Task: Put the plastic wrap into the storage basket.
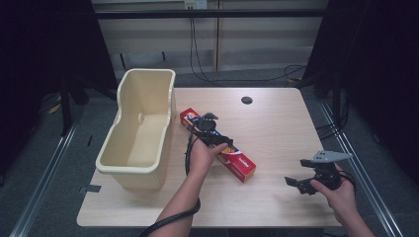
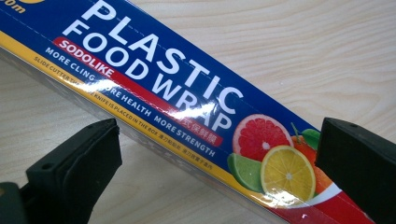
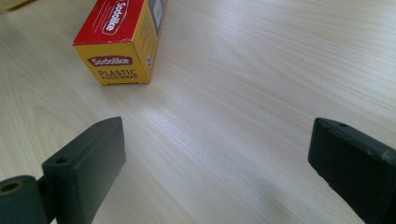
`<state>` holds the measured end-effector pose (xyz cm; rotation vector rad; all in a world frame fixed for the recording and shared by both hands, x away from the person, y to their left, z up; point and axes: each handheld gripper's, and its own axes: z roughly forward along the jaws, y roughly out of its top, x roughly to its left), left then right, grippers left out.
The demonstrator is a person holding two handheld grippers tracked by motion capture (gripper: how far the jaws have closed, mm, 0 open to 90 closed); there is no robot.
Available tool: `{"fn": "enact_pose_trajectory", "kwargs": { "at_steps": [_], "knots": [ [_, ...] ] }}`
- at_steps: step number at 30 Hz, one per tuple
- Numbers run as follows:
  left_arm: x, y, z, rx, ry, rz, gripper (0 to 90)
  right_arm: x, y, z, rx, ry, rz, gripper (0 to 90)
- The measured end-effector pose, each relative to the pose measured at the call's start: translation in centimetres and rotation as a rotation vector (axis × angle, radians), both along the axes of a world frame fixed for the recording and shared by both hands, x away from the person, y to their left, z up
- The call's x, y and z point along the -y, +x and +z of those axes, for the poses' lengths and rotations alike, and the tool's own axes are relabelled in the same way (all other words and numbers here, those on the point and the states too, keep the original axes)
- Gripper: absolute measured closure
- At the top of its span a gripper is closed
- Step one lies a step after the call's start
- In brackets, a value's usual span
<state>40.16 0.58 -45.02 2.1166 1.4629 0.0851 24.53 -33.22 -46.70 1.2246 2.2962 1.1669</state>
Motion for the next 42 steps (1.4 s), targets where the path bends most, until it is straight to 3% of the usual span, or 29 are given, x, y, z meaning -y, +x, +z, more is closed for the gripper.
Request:
{"fn": "enact_pose_trajectory", "kwargs": {
  "at_steps": [13,18,21,34,42],
  "knots": [
    [0.5,0.6,-0.3,-0.033,0.0,0.044,0.0,0.0,0.1,0.0,-0.002,0.002,0.0,4.0],
    [1.0,1.0,-0.4,-0.027,0.01,0.042,0.0,0.0,0.1,0.1,-0.005,0.004,-0.006,4.1],
    [1.3,1.2,-0.5,-0.027,-0.005,0.062,0.0,0.0,0.1,0.1,-0.003,0.005,-0.01,4.1],
    [2.5,2.0,-0.5,-0.053,0.027,0.082,0.0,0.1,0.1,0.1,-0.001,0.009,-0.021,4.3],
    [2.7,2.1,-0.6,-0.051,0.015,0.097,0.0,0.2,0.1,0.1,0.001,0.012,-0.016,4.4]
  ]
}}
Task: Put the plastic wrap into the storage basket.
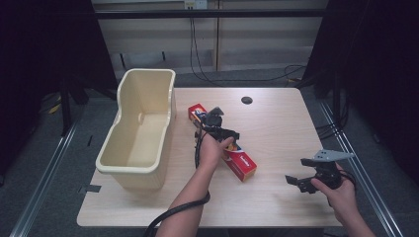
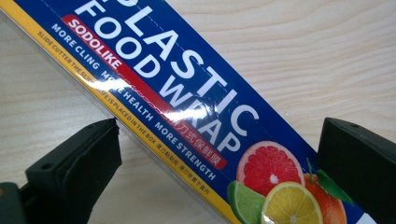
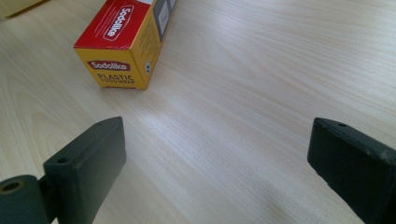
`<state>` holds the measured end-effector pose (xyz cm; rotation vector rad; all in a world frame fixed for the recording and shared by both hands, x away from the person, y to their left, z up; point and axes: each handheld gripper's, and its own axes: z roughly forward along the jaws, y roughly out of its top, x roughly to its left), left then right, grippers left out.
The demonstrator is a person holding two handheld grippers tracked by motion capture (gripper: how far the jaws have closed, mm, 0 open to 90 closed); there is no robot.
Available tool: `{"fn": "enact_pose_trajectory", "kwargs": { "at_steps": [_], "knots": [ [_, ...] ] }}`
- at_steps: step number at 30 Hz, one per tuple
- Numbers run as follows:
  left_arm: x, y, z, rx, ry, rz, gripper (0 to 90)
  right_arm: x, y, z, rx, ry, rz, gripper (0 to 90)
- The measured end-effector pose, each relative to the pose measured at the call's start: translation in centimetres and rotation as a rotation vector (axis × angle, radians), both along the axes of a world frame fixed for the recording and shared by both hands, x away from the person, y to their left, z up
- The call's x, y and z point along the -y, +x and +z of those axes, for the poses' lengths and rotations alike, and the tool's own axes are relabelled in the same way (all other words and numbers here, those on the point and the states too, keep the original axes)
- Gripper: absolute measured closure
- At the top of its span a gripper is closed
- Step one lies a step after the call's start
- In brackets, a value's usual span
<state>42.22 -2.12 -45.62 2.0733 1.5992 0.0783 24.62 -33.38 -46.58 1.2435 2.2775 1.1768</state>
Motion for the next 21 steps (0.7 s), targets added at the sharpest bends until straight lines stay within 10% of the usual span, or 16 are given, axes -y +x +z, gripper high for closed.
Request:
{"fn": "enact_pose_trajectory", "kwargs": {
  "at_steps": [21],
  "knots": [
    [0.86,0.67,-0.34,-0.076,0.001,0.04,0.0,0.14,0.03,0.08,0.004,0.015,-0.008,4.5]
  ]
}}
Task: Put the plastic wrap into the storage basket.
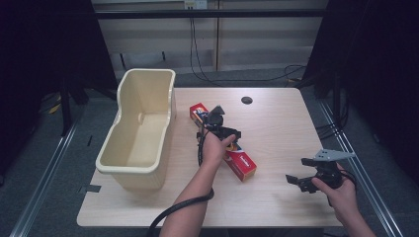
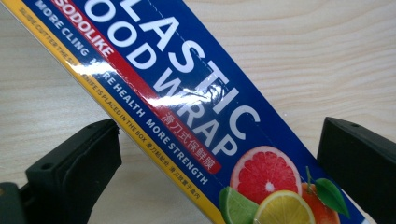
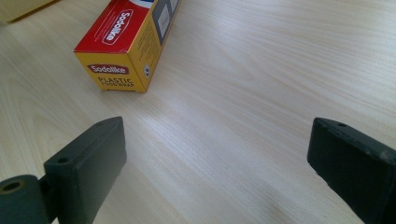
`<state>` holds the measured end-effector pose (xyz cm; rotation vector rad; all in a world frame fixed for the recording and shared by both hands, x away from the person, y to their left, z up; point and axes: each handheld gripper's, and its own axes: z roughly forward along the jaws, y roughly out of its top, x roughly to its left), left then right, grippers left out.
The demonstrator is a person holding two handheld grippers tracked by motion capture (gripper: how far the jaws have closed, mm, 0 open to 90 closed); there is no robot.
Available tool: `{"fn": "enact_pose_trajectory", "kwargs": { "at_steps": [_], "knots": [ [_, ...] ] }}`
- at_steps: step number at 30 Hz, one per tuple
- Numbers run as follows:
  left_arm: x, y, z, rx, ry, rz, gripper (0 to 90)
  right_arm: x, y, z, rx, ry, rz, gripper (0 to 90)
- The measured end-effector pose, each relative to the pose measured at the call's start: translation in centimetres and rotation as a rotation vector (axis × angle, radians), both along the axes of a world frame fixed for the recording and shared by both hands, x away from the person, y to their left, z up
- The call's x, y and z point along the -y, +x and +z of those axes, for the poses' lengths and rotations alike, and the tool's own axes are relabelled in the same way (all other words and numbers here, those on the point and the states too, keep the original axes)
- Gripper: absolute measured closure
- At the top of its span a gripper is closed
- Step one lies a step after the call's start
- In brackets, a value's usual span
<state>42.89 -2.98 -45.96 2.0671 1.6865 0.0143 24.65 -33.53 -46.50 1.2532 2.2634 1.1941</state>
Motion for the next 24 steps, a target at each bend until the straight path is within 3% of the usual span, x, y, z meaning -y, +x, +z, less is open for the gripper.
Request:
{"fn": "enact_pose_trajectory", "kwargs": {
  "at_steps": [5,8,13,16,19,24],
  "knots": [
    [-0.1,0.1,-0.1,-0.003,0.002,-0.018,0.0,0.1,0.0,0.0,0.002,-0.003,0.005,4.5],
    [-0.2,0.0,0.0,-0.012,0.035,-0.054,1.4,0.2,0.0,0.0,-0.003,-0.003,0.002,4.6],
    [-0.8,-0.5,0.3,-0.04,0.094,-0.118,10.3,0.2,0.0,0.0,0.0,-0.002,0.004,4.6],
    [-1.4,-0.7,0.5,-0.053,0.087,-0.125,15.9,0.1,0.0,0.1,0.005,-0.004,0.004,4.7],
    [-1.8,-1.0,1.1,-0.074,0.131,-0.15,21.9,0.0,0.0,0.1,0.002,-0.004,0.004,4.8],
    [-2.2,-1.2,1.8,-0.076,0.227,-0.216,32.2,-0.1,0.0,0.1,-0.005,-0.006,0.003,4.8]
  ]
}}
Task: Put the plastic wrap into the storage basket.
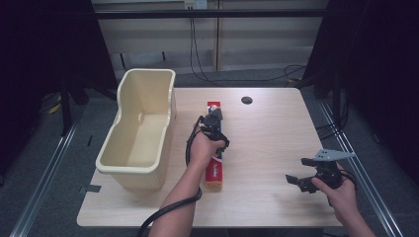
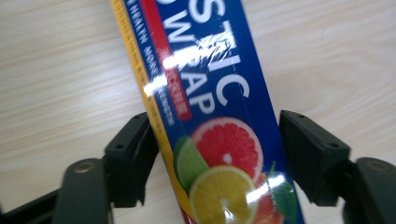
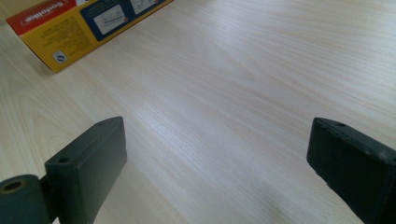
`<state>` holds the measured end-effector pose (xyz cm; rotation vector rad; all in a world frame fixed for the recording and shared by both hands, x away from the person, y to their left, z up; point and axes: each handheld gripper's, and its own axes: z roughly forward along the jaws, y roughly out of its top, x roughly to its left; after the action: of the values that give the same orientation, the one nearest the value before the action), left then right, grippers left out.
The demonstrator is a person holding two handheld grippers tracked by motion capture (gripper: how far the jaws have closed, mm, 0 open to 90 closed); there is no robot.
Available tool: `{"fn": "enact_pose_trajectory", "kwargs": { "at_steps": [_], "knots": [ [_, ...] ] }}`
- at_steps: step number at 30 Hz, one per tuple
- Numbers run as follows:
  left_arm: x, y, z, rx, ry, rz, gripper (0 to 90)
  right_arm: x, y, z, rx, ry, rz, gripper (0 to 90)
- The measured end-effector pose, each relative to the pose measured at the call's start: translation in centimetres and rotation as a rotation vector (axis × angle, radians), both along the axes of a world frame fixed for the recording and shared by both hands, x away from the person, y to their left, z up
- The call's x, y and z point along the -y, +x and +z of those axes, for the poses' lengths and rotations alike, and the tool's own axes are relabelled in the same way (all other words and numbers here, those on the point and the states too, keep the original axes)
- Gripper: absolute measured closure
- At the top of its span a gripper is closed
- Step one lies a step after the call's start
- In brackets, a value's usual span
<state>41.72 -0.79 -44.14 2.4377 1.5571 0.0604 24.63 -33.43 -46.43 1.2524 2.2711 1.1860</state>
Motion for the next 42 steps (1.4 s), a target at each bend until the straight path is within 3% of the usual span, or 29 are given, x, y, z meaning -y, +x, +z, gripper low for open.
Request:
{"fn": "enact_pose_trajectory", "kwargs": {
  "at_steps": [1,6,10,13,14,18,21,27,31,35,37,41,42],
  "knots": [
    [-0.3,0.1,0.1,-0.006,0.016,-0.024,33.2,0.0,0.0,0.0,0.001,0.001,0.002,4.8],
    [-0.4,0.1,-0.2,0.028,-0.008,-0.036,31.3,-0.1,0.0,0.0,-0.001,-0.002,0.002,4.9],
    [-0.4,0.5,-0.3,0.016,-0.018,0.0,28.6,0.0,0.1,-0.1,0.002,-0.007,0.0,4.9],
    [-0.2,1.0,-0.4,0.043,-0.017,0.0,25.0,0.0,0.1,-0.1,0.001,-0.002,0.002,4.9],
    [-0.1,1.1,-0.6,0.051,-0.039,0.003,25.6,0.1,0.1,-0.2,0.0,-0.001,0.001,4.9],
    [0.2,1.4,-0.8,0.056,-0.015,0.021,30.5,0.0,0.1,-0.2,-0.004,-0.003,0.003,5.1],
    [0.1,1.7,-0.9,0.083,-0.034,0.03,31.5,0.0,0.1,-0.2,-0.005,-0.005,0.001,5.1],
    [0.2,2.4,-1.4,0.05,-0.049,0.085,33.0,0.1,0.1,-0.2,-0.001,-0.003,0.001,5.1],
    [0.4,2.7,-1.0,0.028,-0.025,0.104,37.2,0.1,0.2,-0.2,-0.004,-0.004,0.006,5.1],
    [0.3,3.0,-0.6,-0.032,0.024,0.085,39.9,0.1,0.1,-0.2,-0.001,-0.007,0.01,5.1],
    [0.2,3.0,-0.3,-0.047,0.025,0.088,40.2,0.2,0.1,-0.2,0.0,-0.006,0.003,5.1],
    [0.2,2.8,0.7,-0.078,-0.016,0.102,40.5,0.2,0.1,-0.1,-0.001,-0.002,-0.001,5.1],
    [0.2,2.7,1.1,-0.089,-0.005,0.094,40.5,0.2,0.1,-0.1,0.0,-0.003,0.0,5.1]
  ]
}}
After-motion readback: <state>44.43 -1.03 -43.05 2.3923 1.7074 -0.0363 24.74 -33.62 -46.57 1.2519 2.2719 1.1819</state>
